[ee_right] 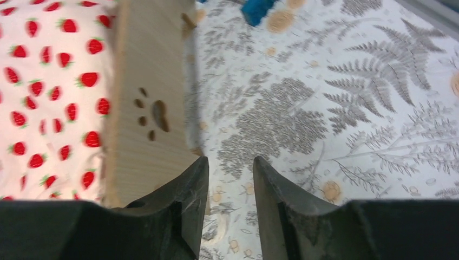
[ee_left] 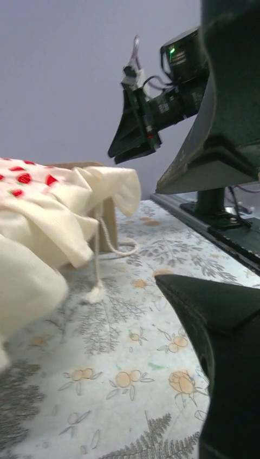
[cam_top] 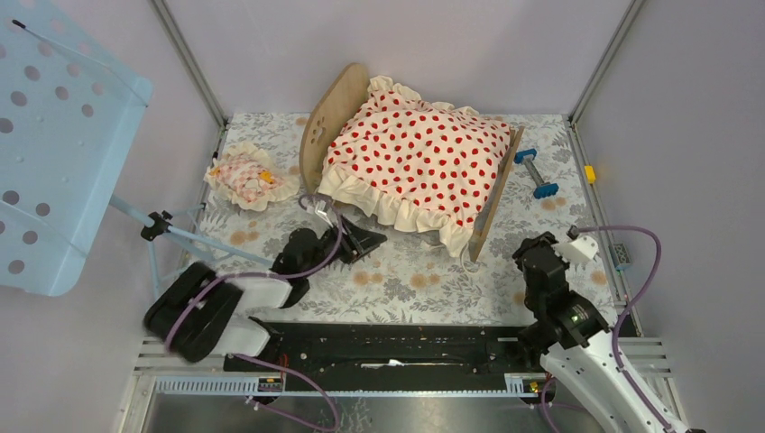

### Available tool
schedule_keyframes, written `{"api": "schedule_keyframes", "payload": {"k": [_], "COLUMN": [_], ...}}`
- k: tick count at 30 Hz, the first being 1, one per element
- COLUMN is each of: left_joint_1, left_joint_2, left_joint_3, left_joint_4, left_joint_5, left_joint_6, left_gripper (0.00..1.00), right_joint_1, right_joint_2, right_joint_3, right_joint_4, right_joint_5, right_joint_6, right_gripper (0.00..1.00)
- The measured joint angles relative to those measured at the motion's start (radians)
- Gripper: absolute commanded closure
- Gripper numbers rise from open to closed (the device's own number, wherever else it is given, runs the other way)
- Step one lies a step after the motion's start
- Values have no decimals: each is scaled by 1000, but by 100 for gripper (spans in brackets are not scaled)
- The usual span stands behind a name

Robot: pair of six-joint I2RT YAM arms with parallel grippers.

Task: Set up the pet bed
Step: Adjust the bed frame at the center of the board.

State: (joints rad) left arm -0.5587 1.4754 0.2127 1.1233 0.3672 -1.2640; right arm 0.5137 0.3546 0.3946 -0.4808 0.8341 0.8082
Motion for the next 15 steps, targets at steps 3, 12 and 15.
{"api": "schedule_keyframes", "payload": {"k": [3, 12, 15], "left_joint_1": [0, 5, 5], "left_joint_2": [-230, -538, -580], "left_joint_3": [93, 468, 531], "left_joint_4": [-365, -1164, -1337], "left_joint_5": [-71, -362, -414], "left_joint_6": [142, 484, 559], "left_gripper": [22, 19, 15], "right_joint_1": [-1, -11, -52], "right_joint_2": [55, 477, 628], "right_joint_3": [72, 422, 523], "right_joint_4": [24, 50, 55], "right_joint_5": [-54, -228, -288], "right_joint_6": [-67, -123, -135], "right_gripper": [50, 42, 41]}}
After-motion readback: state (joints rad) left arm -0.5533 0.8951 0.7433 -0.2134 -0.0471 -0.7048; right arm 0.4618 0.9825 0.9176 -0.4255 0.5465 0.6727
